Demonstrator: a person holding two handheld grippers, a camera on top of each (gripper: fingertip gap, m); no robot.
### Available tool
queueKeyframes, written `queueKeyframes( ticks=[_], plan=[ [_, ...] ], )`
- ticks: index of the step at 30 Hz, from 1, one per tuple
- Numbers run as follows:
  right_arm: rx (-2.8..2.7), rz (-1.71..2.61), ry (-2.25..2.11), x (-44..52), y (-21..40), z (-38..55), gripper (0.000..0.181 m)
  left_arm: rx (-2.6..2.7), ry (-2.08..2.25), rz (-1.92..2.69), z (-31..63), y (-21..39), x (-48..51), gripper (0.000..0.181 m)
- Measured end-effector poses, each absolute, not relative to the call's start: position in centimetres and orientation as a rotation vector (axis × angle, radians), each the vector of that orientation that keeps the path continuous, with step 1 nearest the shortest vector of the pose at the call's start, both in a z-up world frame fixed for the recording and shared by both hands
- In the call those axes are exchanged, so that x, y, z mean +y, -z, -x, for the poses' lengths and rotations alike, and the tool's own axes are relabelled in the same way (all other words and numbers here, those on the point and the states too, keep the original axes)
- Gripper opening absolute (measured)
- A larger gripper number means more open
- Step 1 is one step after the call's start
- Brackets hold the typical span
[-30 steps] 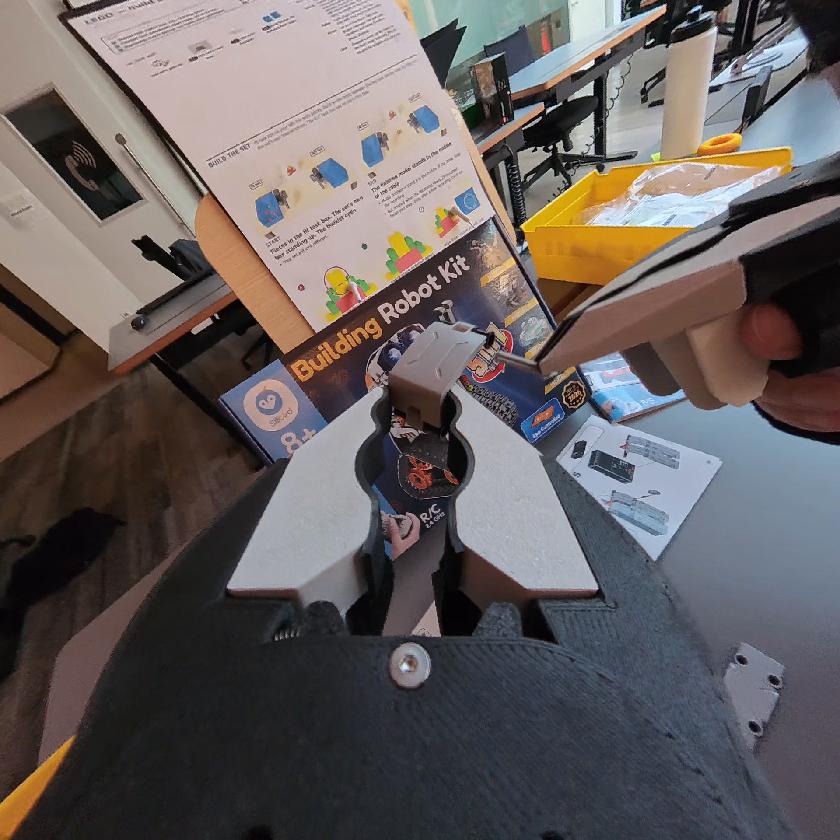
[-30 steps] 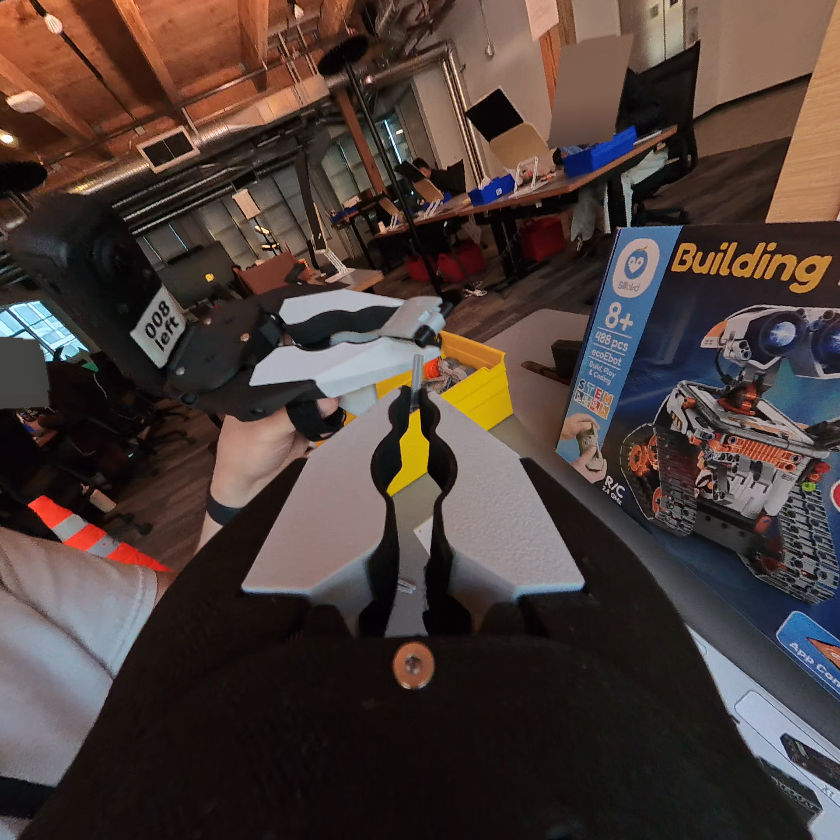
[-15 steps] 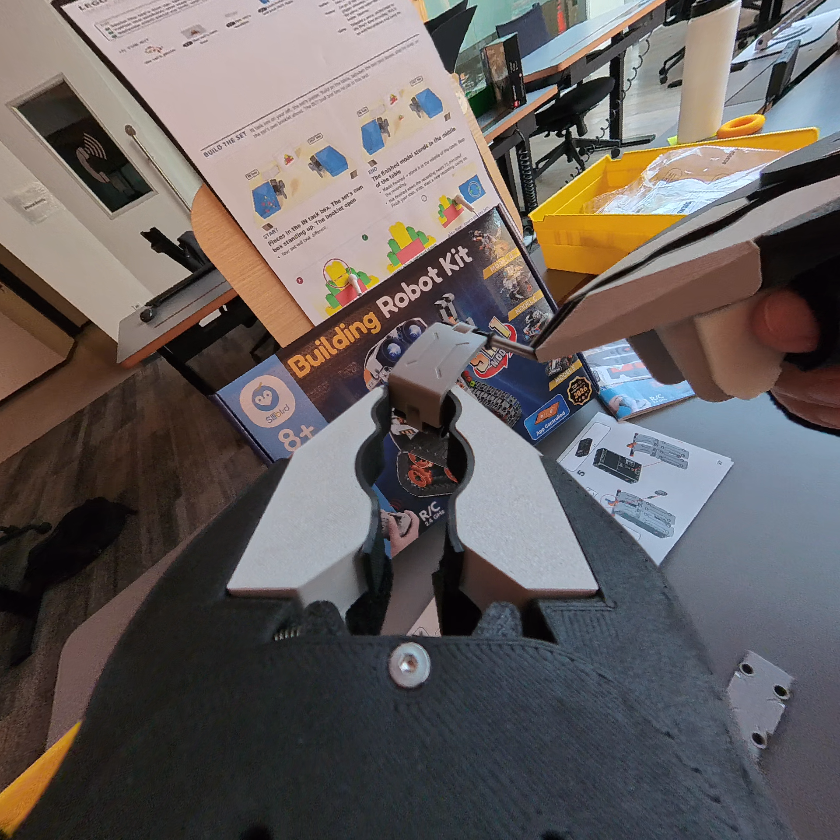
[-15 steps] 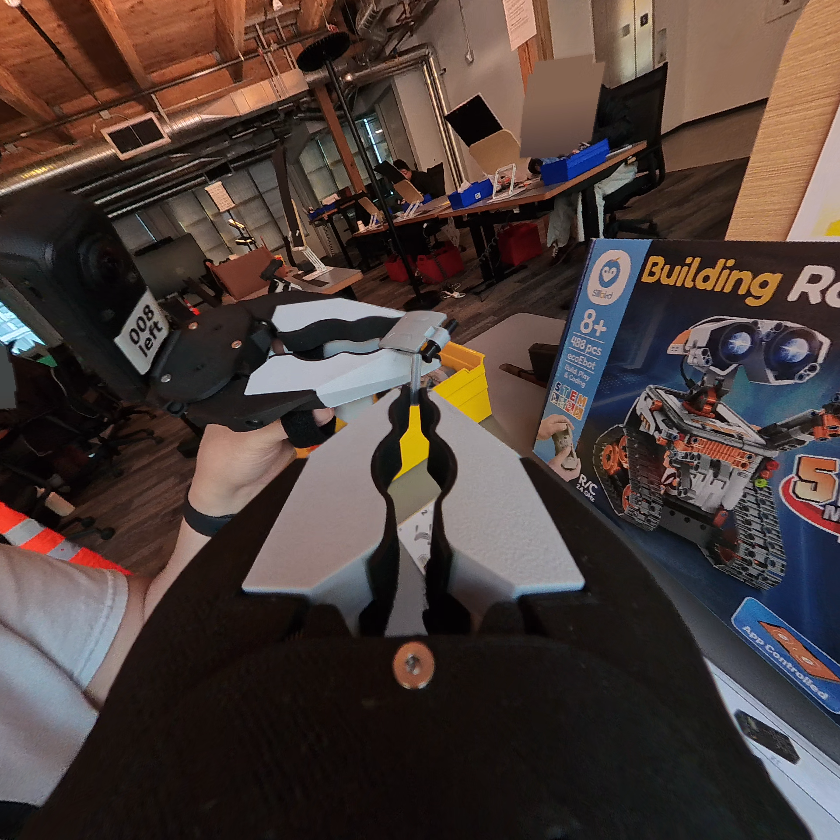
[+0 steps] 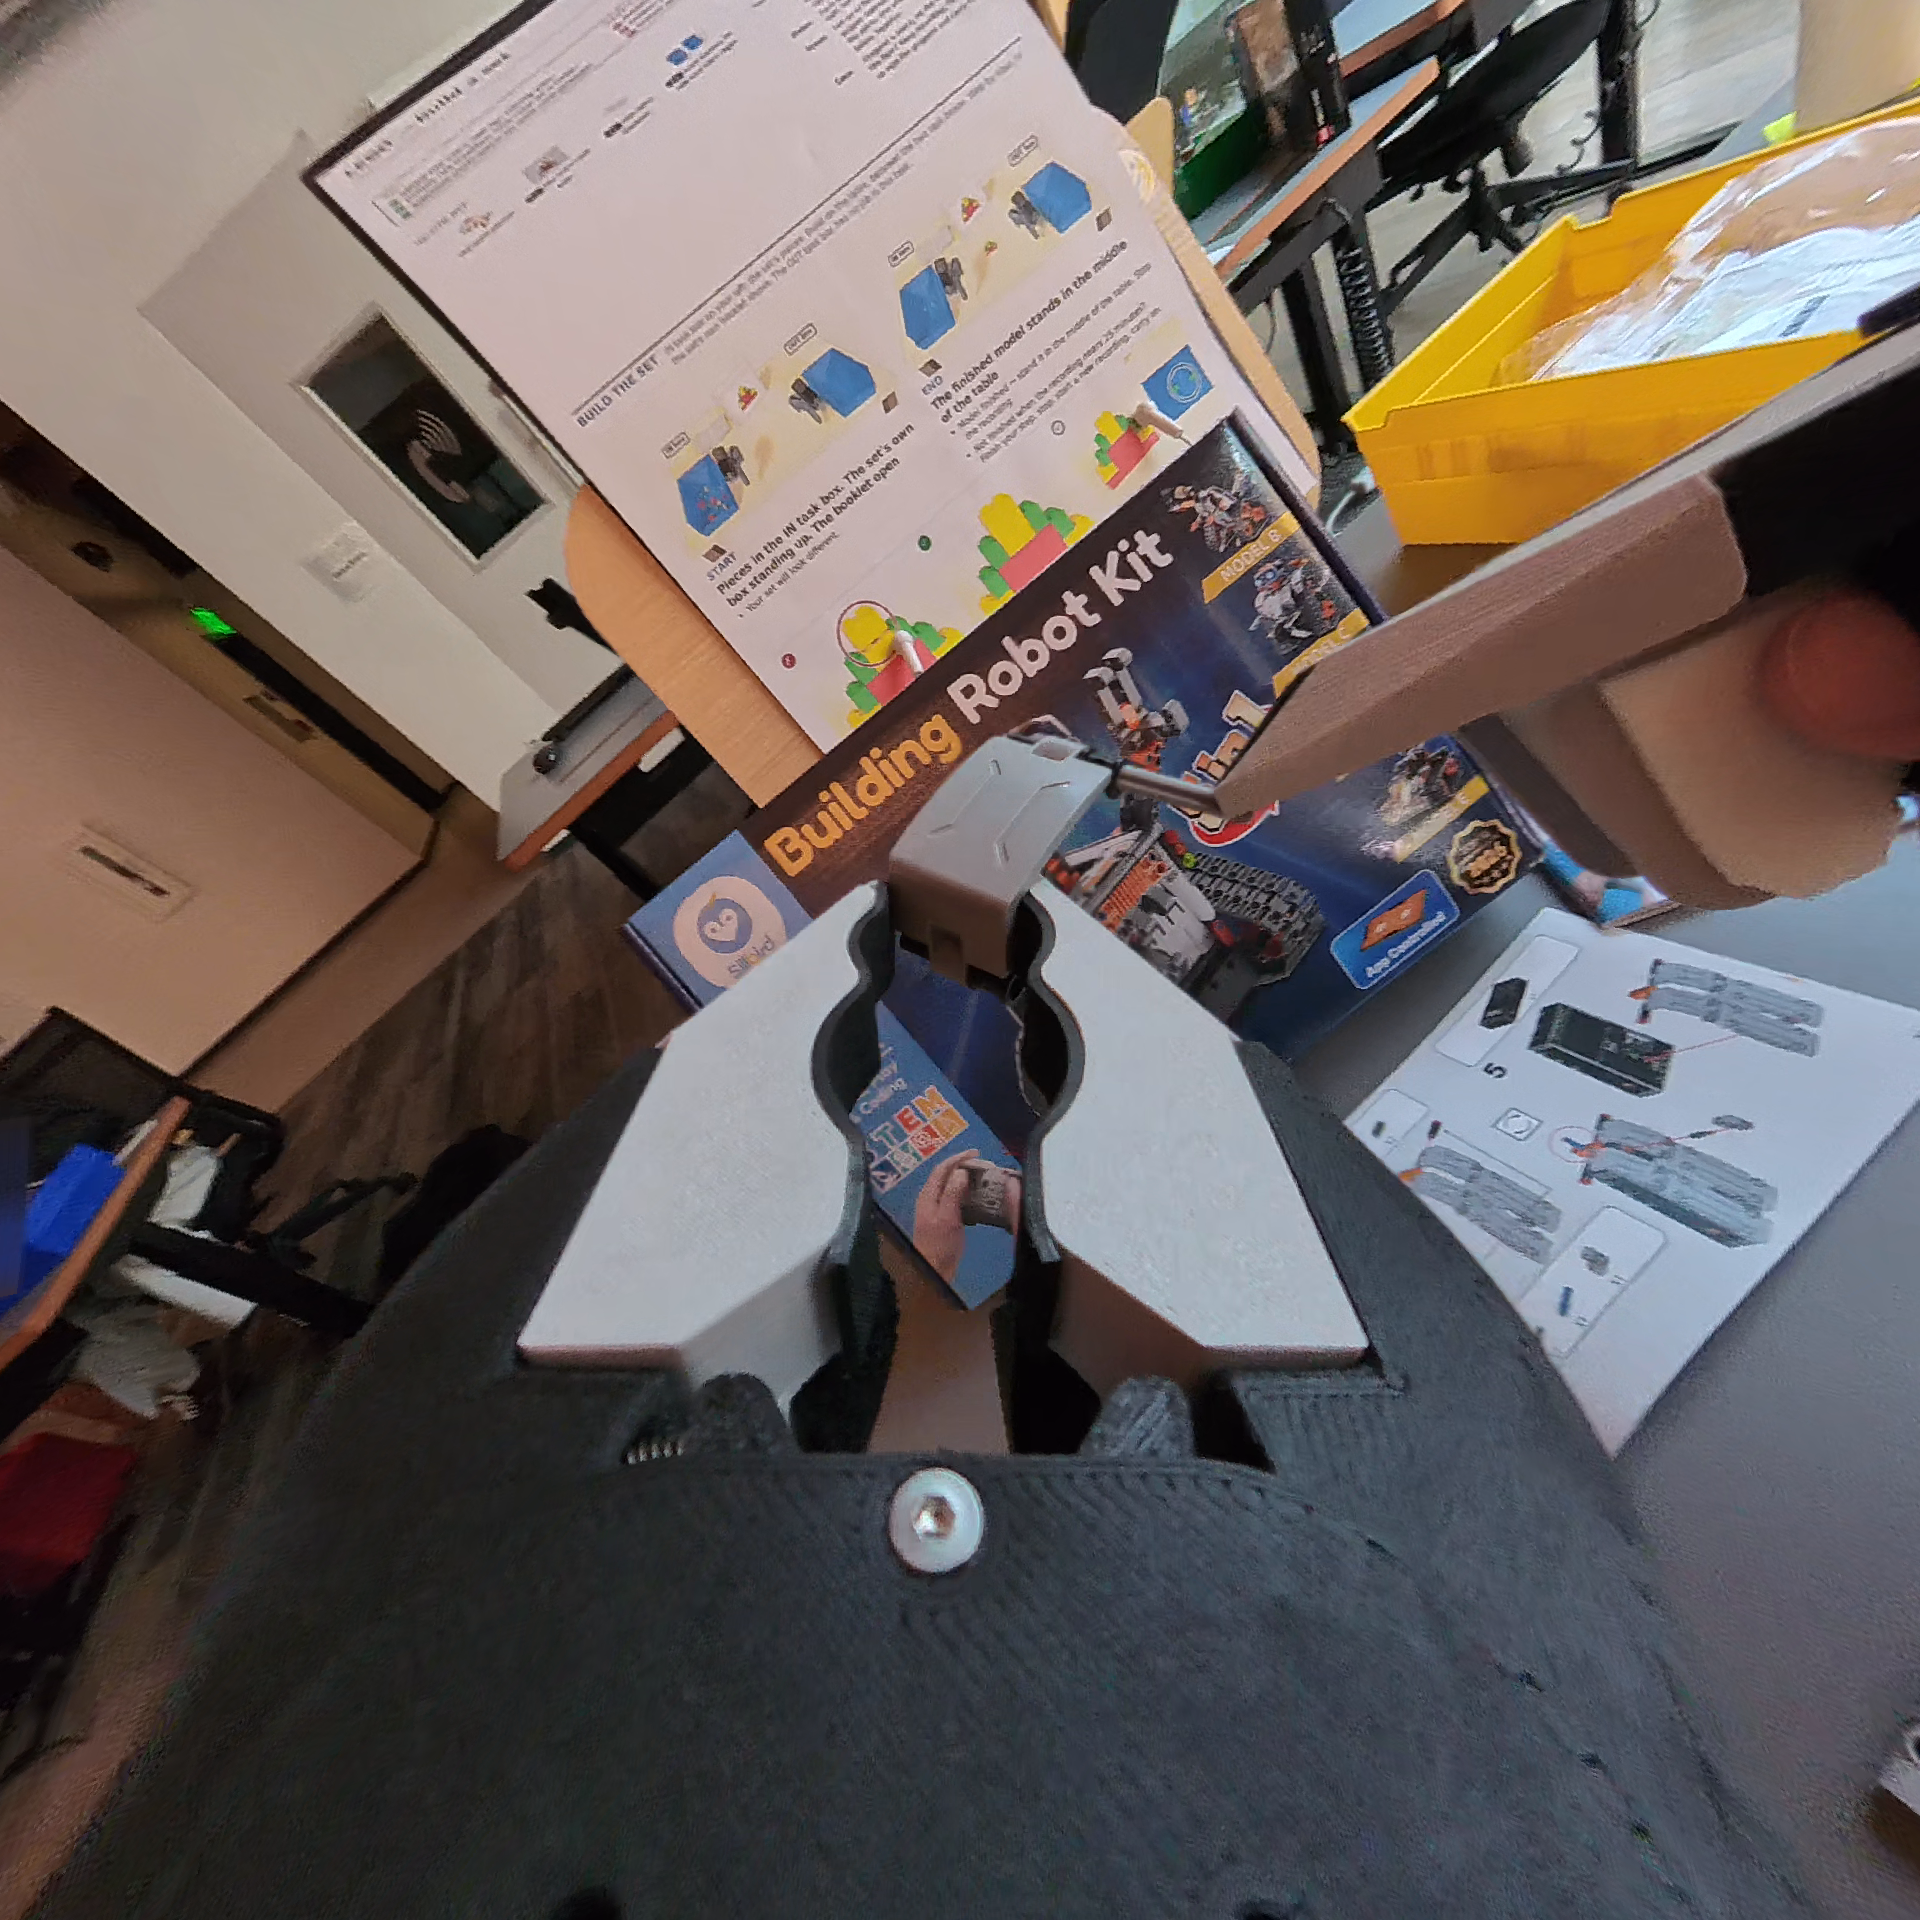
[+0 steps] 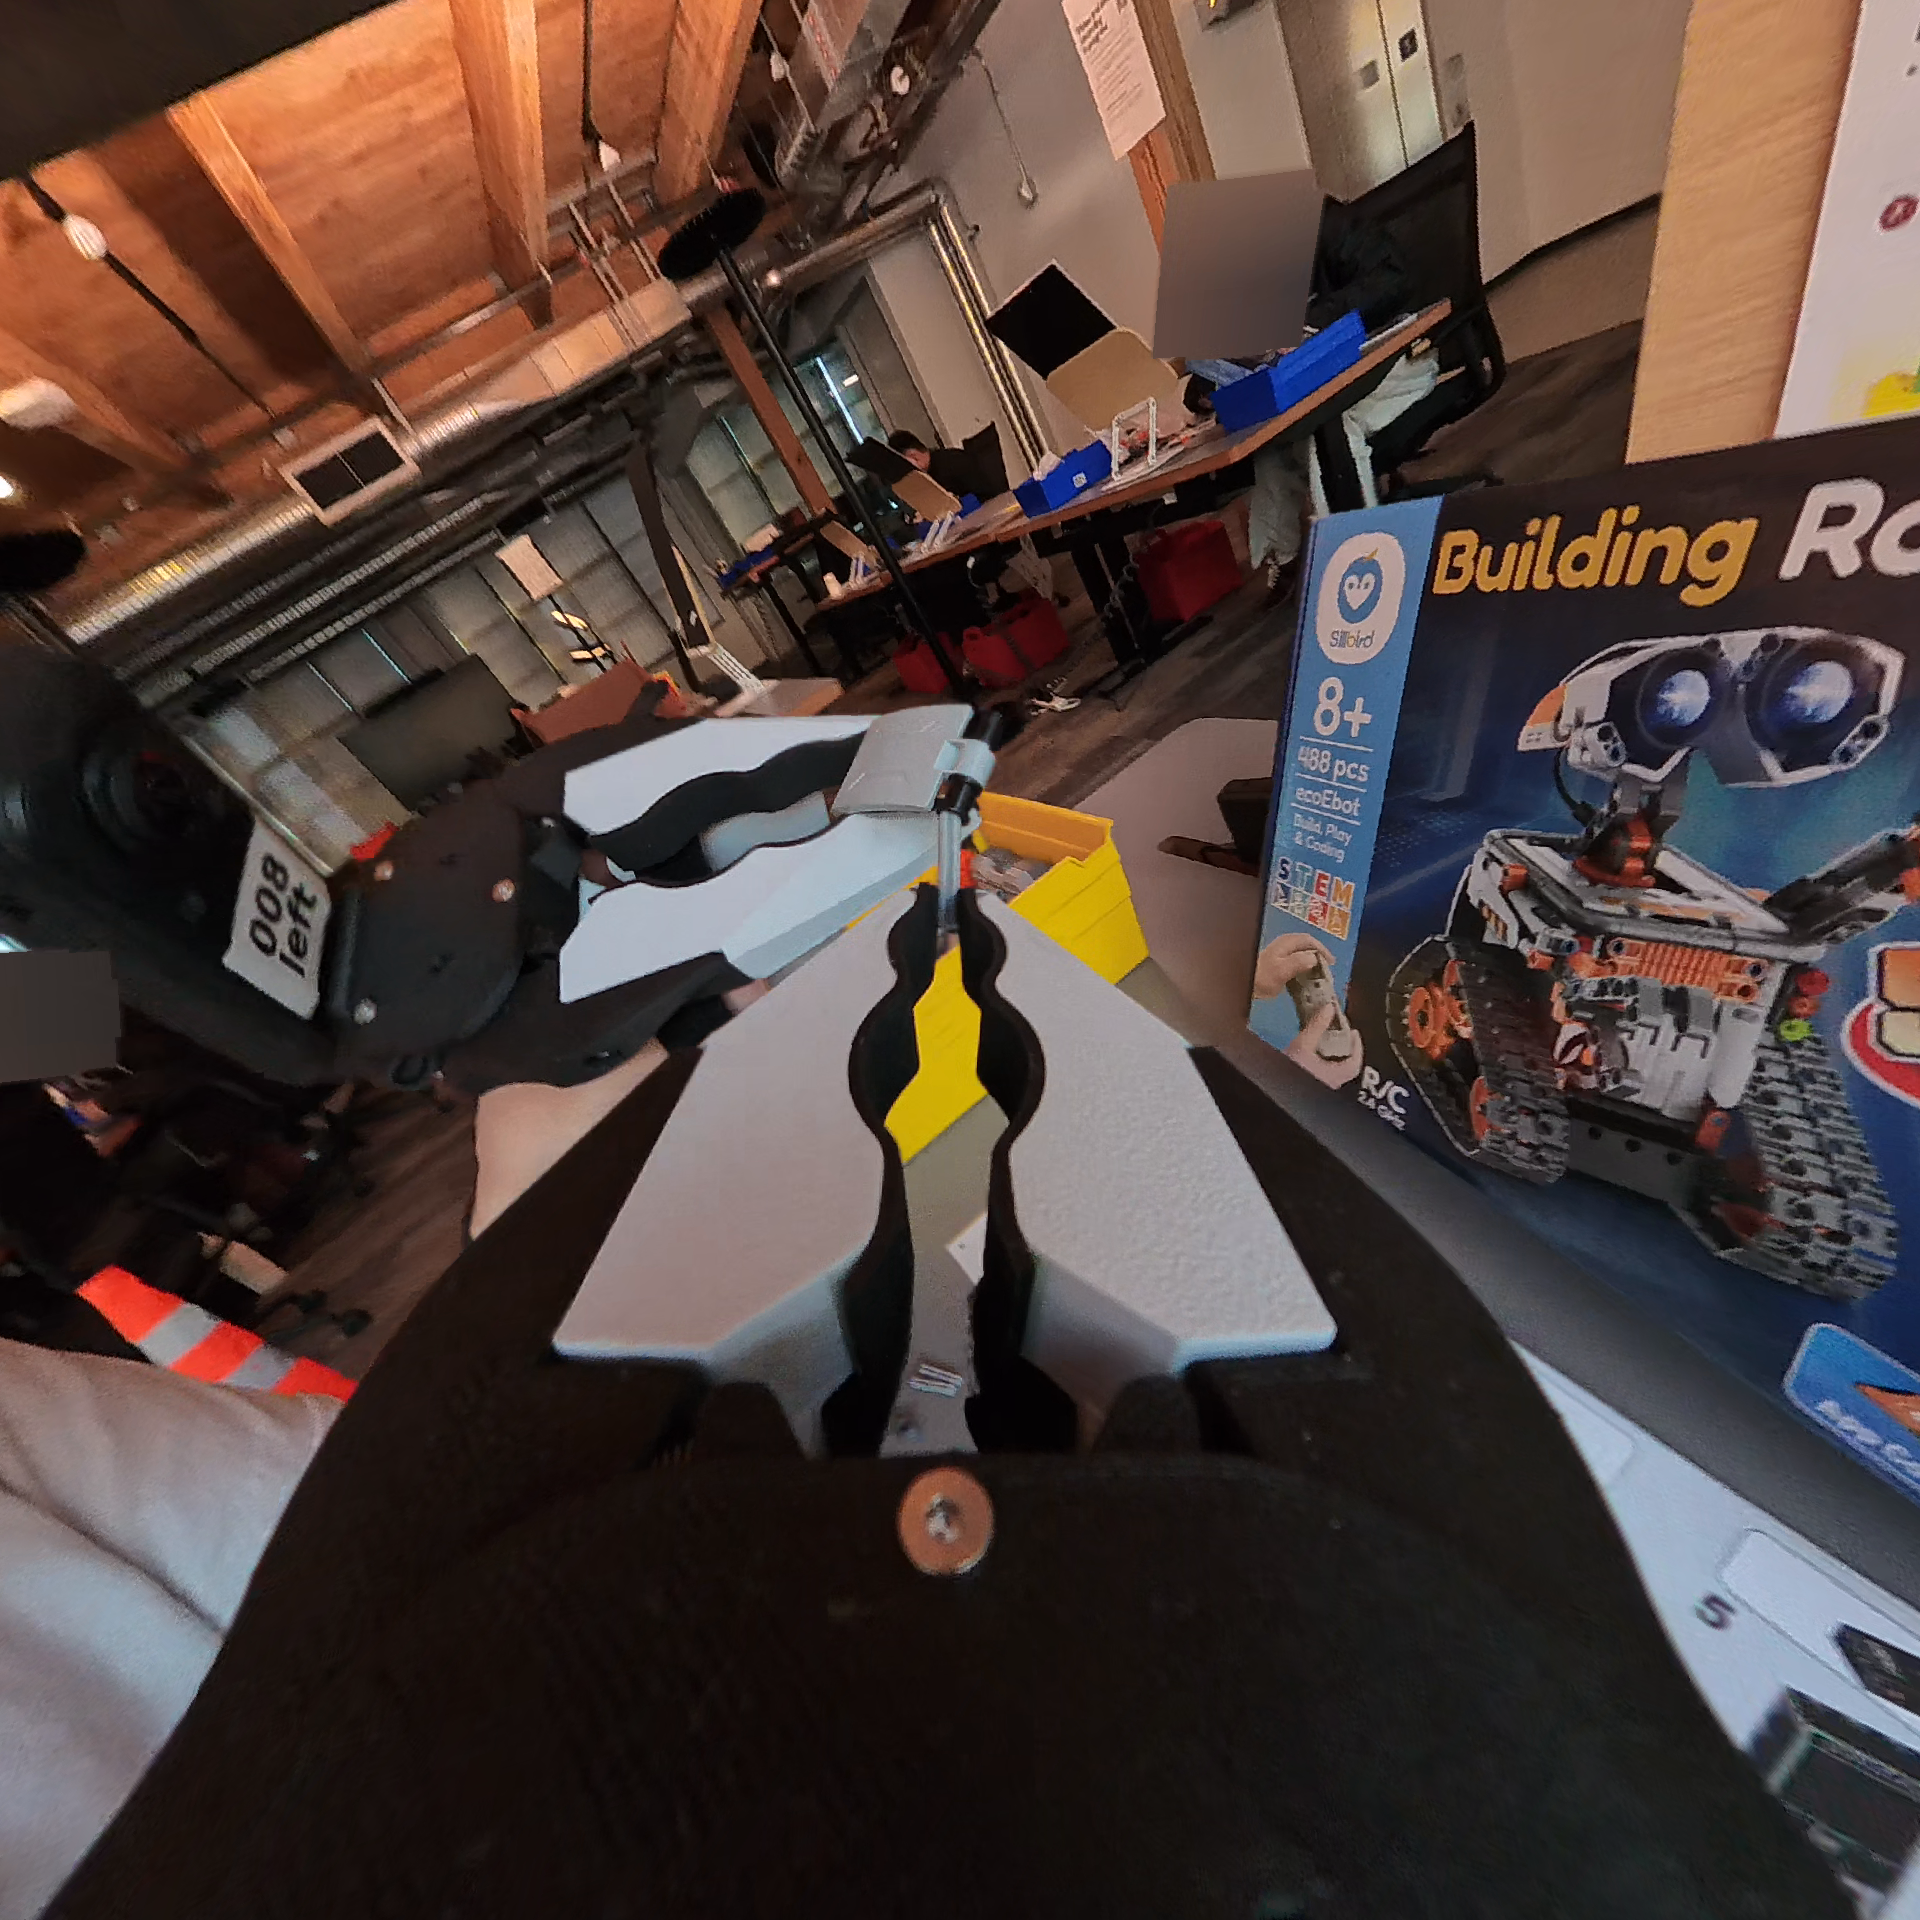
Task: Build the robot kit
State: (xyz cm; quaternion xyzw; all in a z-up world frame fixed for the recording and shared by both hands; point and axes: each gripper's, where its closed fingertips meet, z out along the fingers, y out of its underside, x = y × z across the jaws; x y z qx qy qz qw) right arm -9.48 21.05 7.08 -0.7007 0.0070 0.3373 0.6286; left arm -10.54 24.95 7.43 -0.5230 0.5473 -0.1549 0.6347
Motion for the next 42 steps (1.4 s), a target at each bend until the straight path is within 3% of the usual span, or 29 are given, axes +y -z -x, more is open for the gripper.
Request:
queueKeyframes(
  ticks=[7,18,35,42],
  plan=[
    [0.146,1.532,-0.947,21.7,-6.4,9.2,0.002,1.23,0.197,1.142,10.3,-7.4,25.4,0.021],
    [0.048,1.63,-0.798,22.1,-5.2,9.4,0.002,1.297,0.027,0.949,10.1,-7.2,25.1,0.021],
    [0.064,1.634,-0.988,21.7,-5.1,9.5,0.002,1.339,0.002,0.853,10.4,-7.2,24.8,0.021],
    [-0.038,1.689,-0.768,21.9,-4.6,9.7,0.001,1.384,0.122,0.964,10.5,-6.1,25.3,0.022]
  ],
)
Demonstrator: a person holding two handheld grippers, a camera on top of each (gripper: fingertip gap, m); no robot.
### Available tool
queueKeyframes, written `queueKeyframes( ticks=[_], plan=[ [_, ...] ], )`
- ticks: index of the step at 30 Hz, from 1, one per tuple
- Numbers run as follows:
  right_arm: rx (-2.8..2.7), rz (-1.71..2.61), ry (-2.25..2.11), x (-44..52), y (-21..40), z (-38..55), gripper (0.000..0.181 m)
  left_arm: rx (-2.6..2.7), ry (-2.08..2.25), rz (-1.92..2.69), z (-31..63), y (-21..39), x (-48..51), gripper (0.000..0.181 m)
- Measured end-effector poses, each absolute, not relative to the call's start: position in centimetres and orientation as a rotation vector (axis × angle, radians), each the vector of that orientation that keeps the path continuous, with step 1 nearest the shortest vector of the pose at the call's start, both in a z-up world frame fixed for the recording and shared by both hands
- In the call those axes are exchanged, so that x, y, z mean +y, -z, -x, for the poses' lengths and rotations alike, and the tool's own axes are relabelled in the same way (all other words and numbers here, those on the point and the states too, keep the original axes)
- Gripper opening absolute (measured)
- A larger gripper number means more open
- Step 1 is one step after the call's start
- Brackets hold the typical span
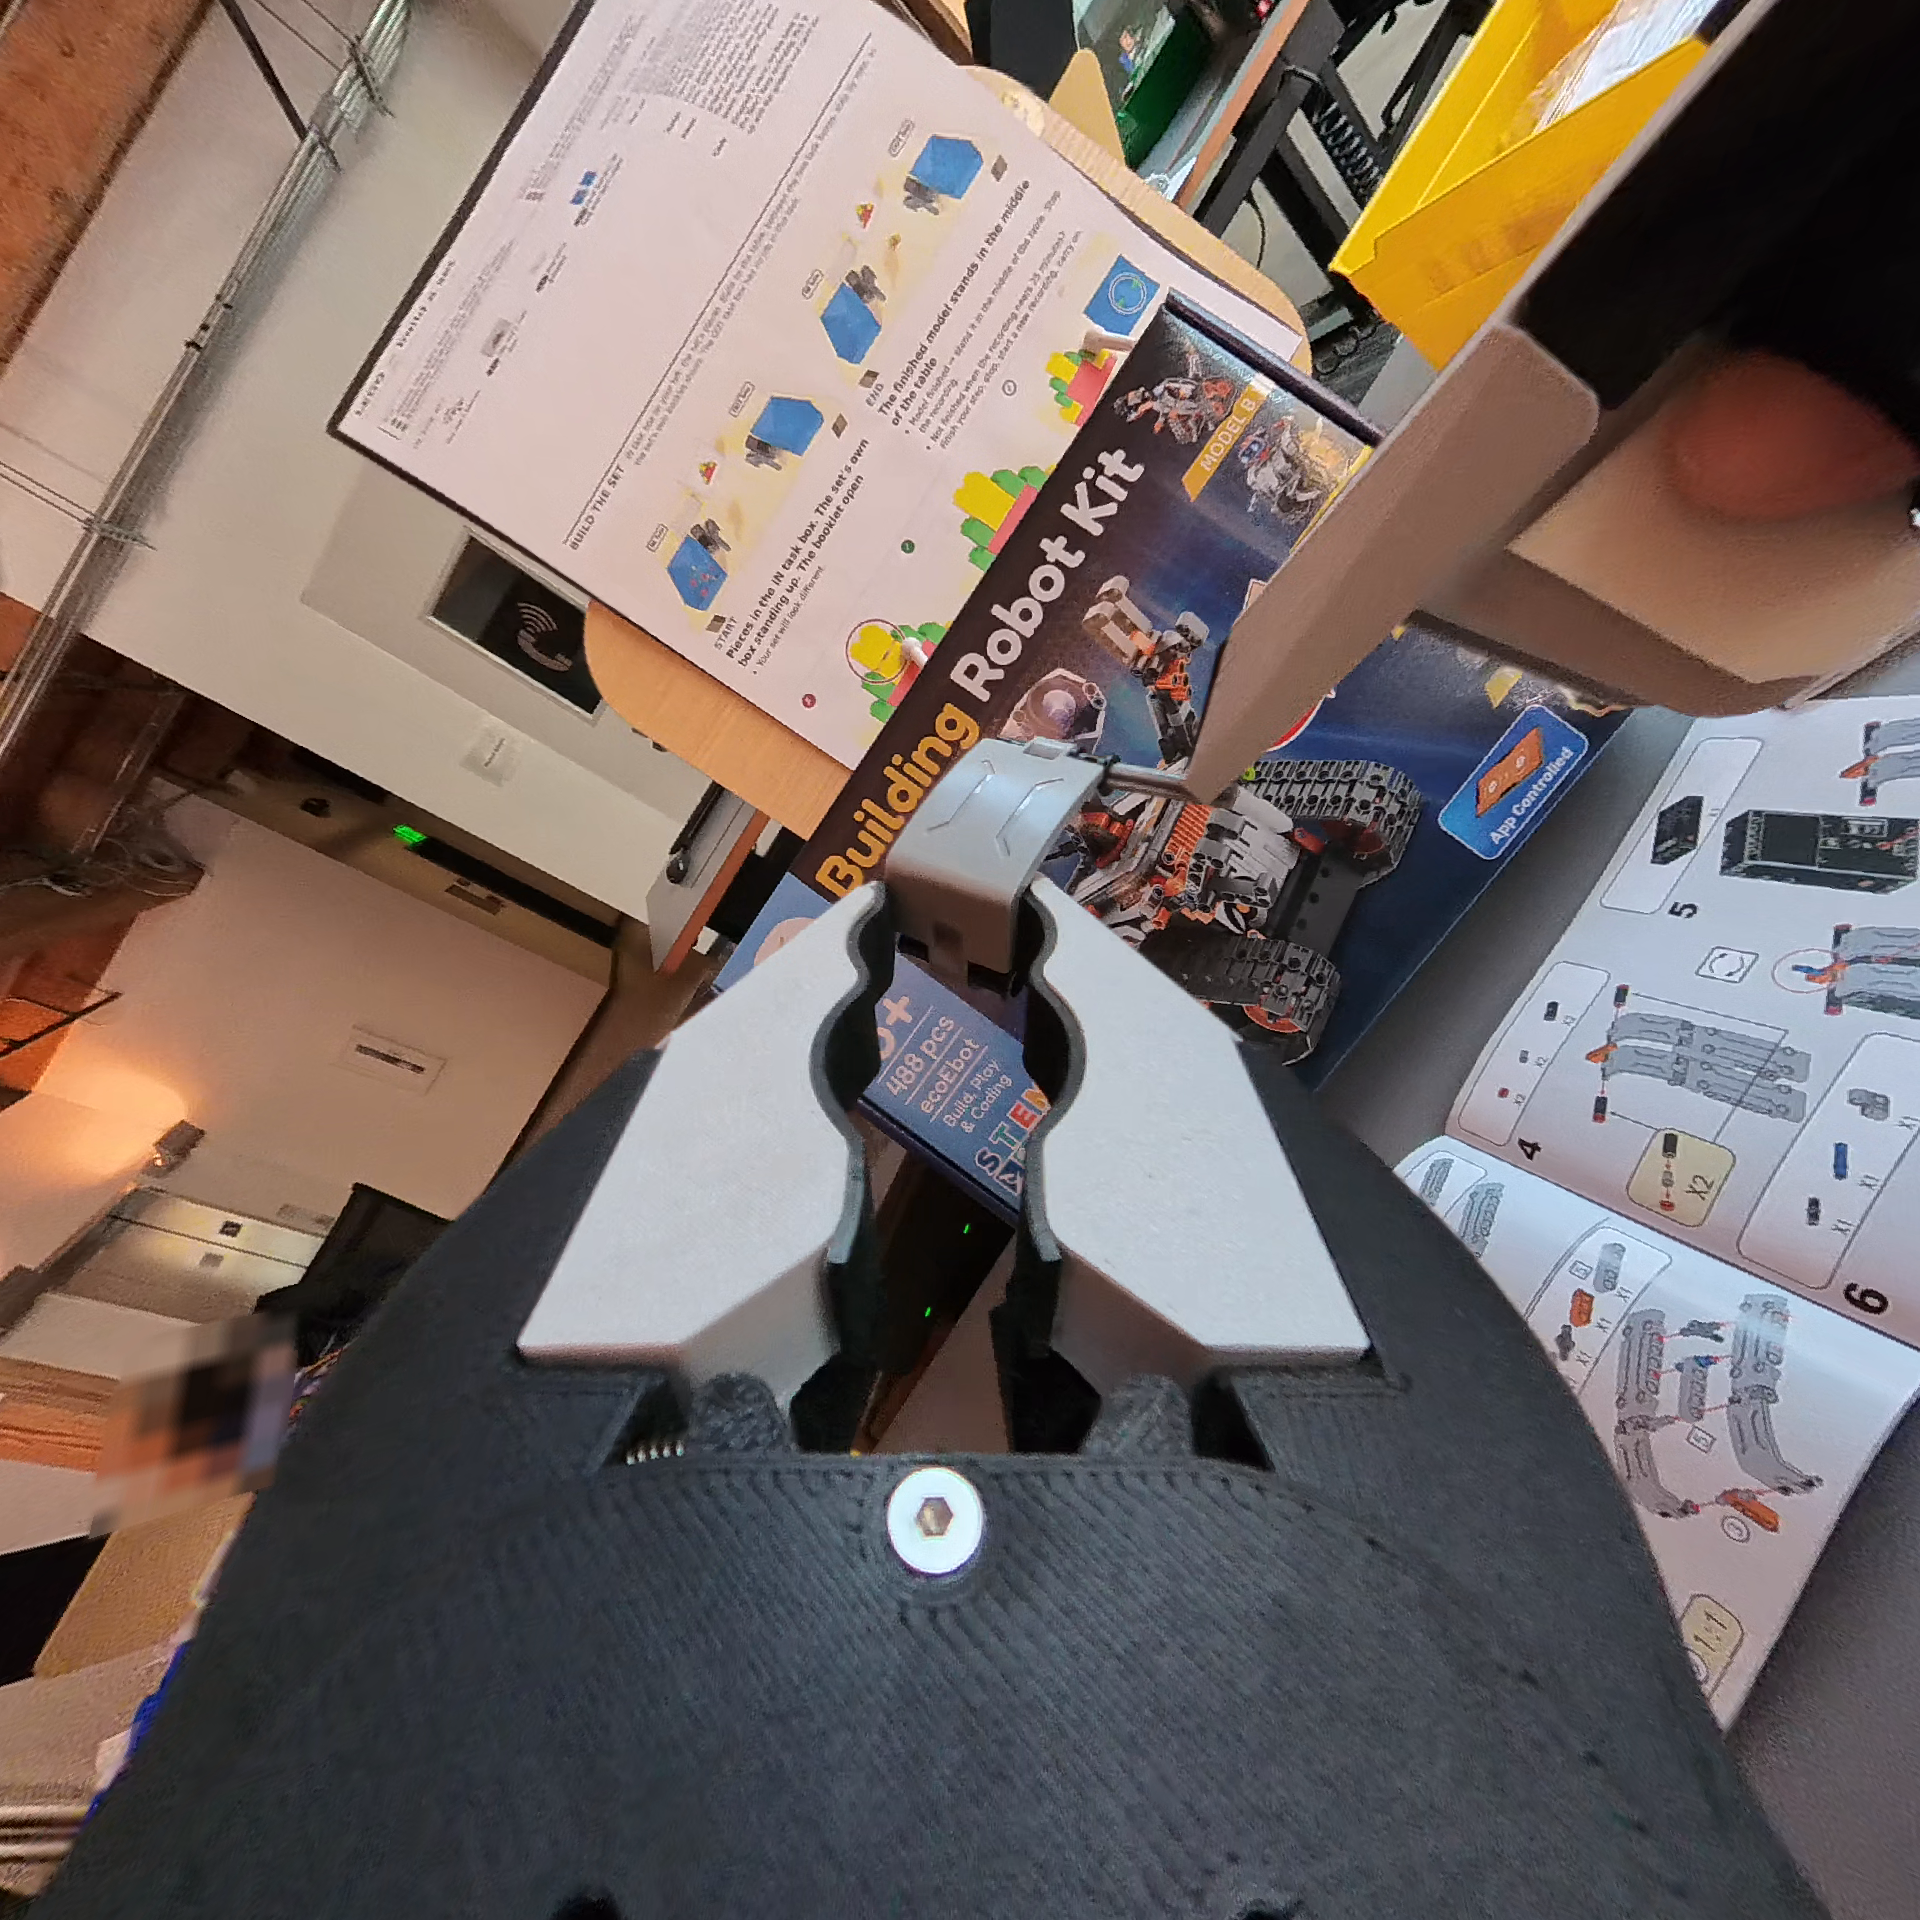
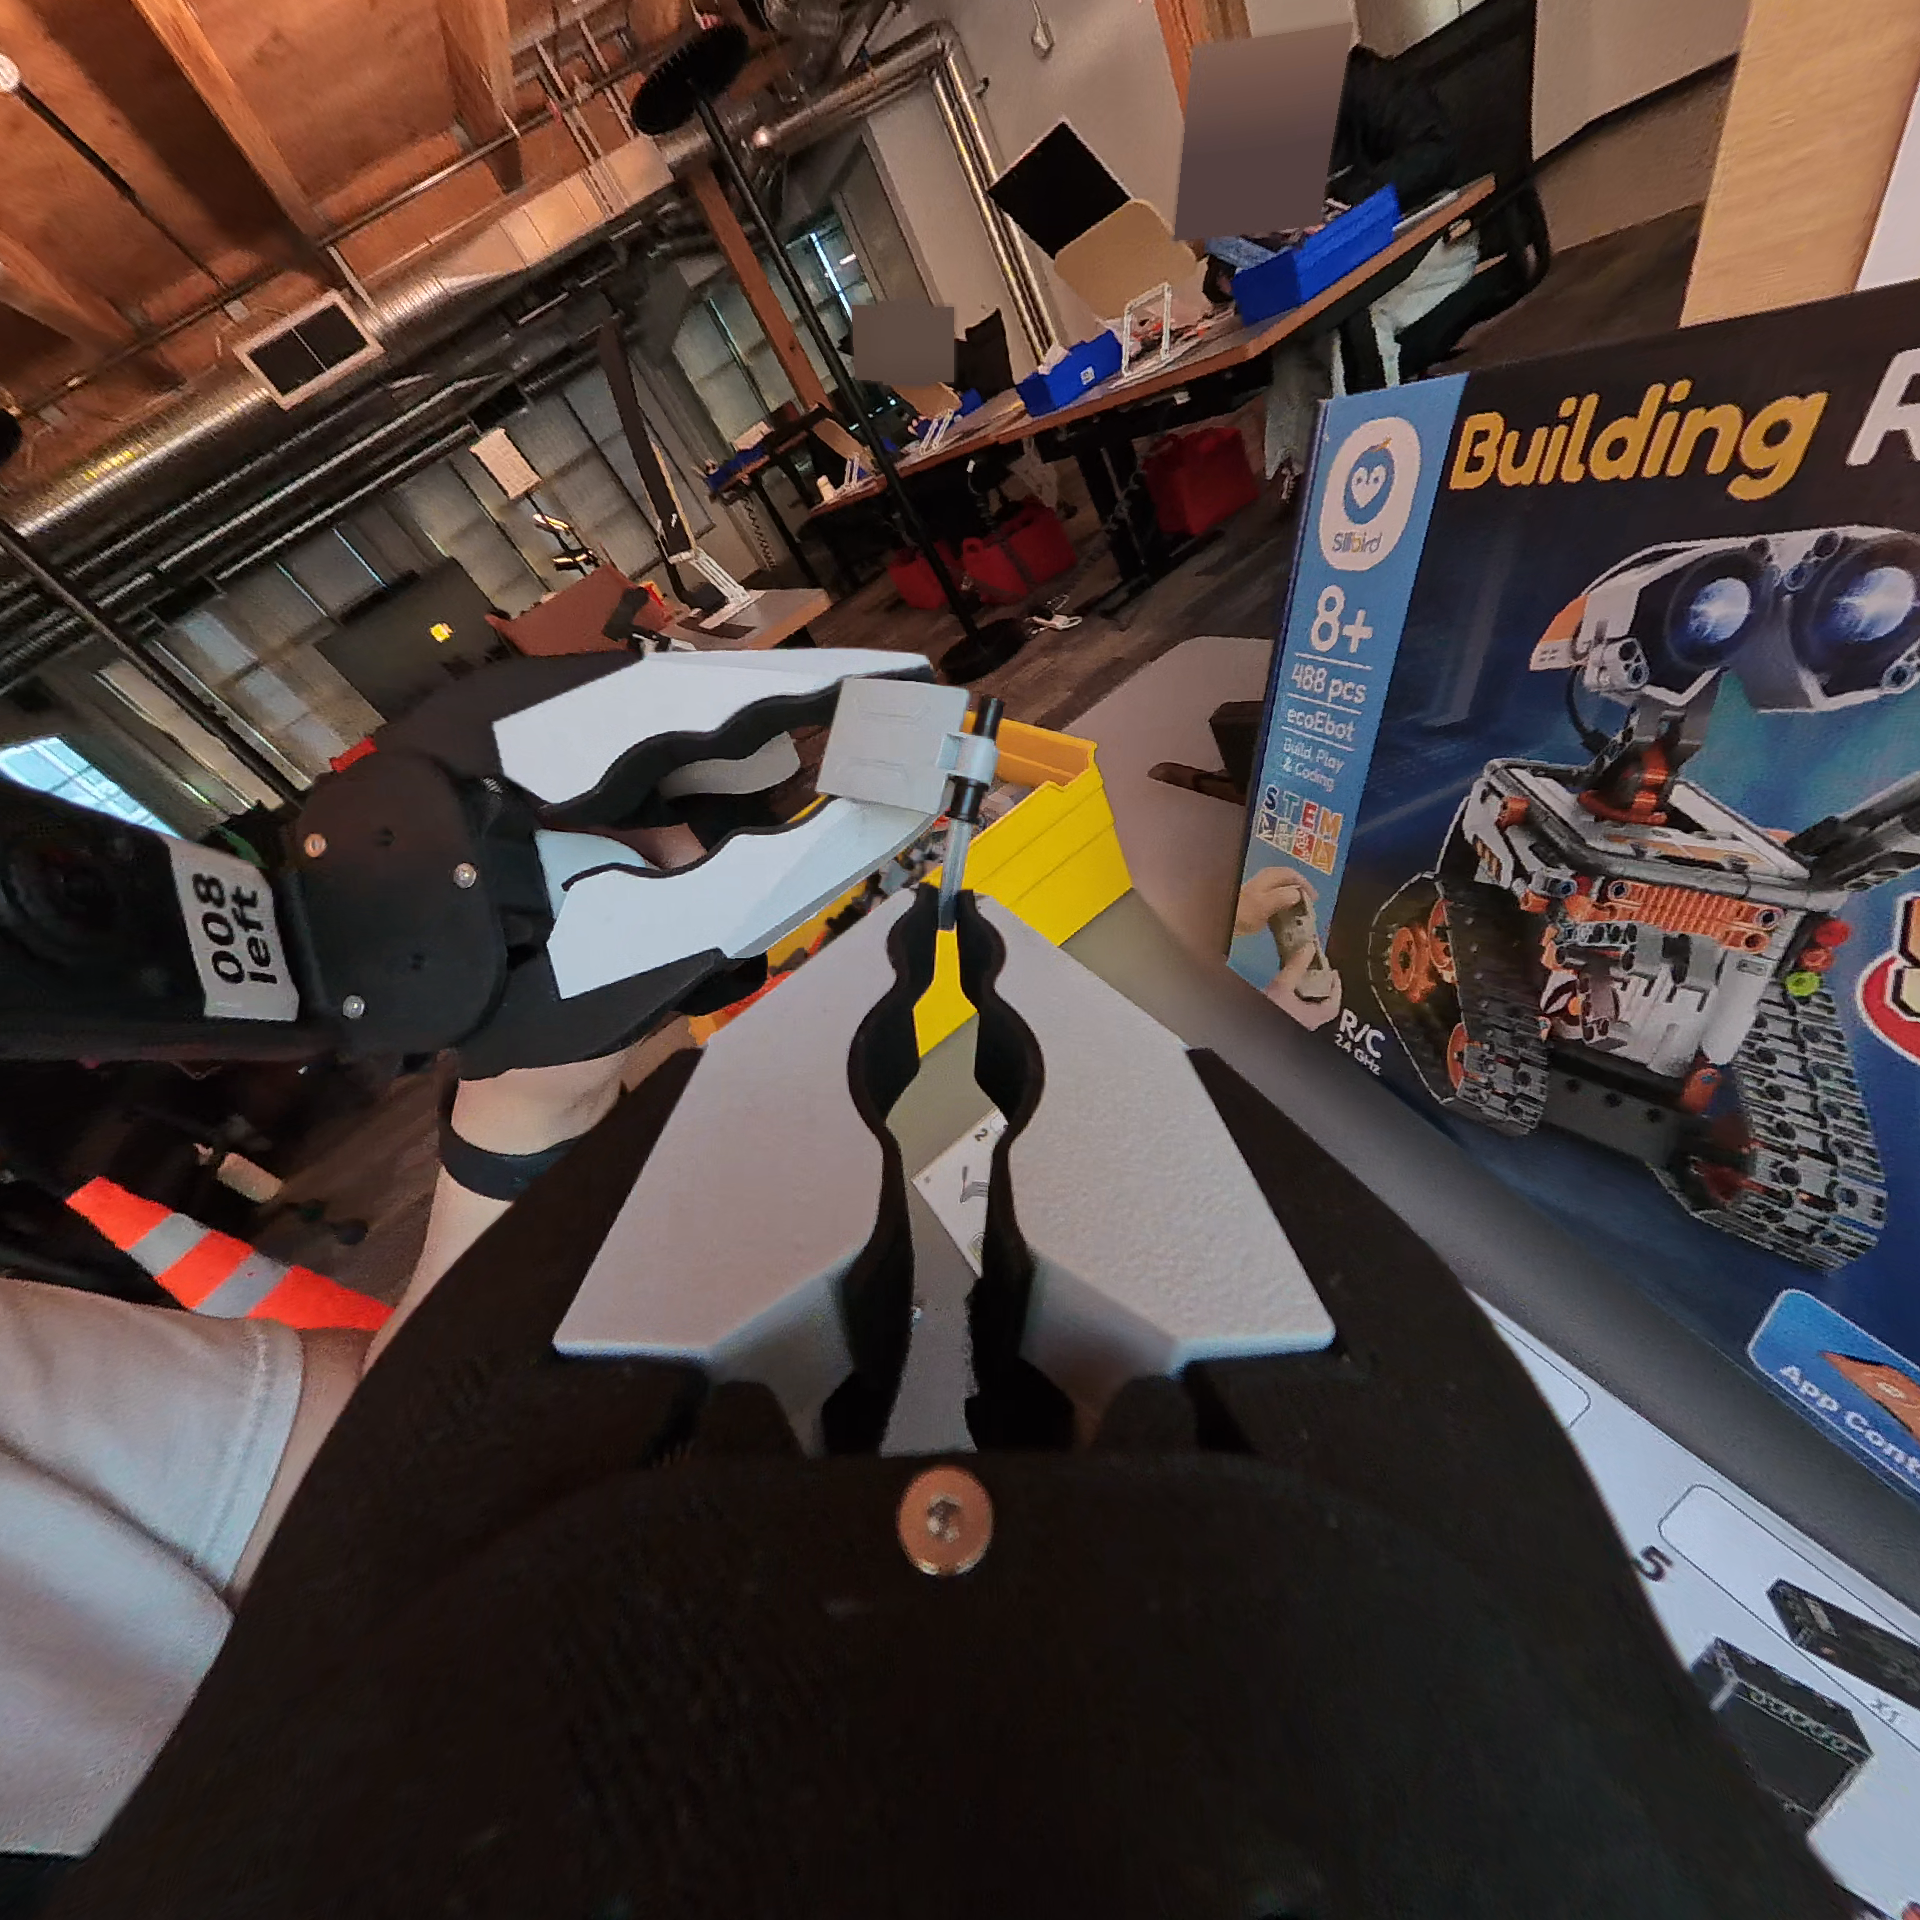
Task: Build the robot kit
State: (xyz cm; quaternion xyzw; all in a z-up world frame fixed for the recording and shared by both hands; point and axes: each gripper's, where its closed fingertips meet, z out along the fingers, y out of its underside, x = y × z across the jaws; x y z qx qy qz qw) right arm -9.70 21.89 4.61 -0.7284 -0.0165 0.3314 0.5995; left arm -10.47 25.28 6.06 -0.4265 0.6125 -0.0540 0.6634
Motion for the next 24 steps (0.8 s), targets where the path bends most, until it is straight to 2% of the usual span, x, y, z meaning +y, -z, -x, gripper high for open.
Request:
queueKeyframes(
  ticks=[10,18,24],
  plan=[
    [-0.006,1.614,-0.626,22.04,-5.44,8.87,0.001,1.317,0.23,1.101,9.9,-5.96,25.5,0.022],
    [-0.026,1.655,-0.65,22.17,-4.8,9.12,0.001,1.38,0.145,0.988,10.2,-5.8,25.3,0.022],
    [-0.031,1.609,-0.55,22.04,-5.6,8.79,0.001,1.33,0.279,1.098,9.92,-5.92,25.23,0.022]
  ],
)
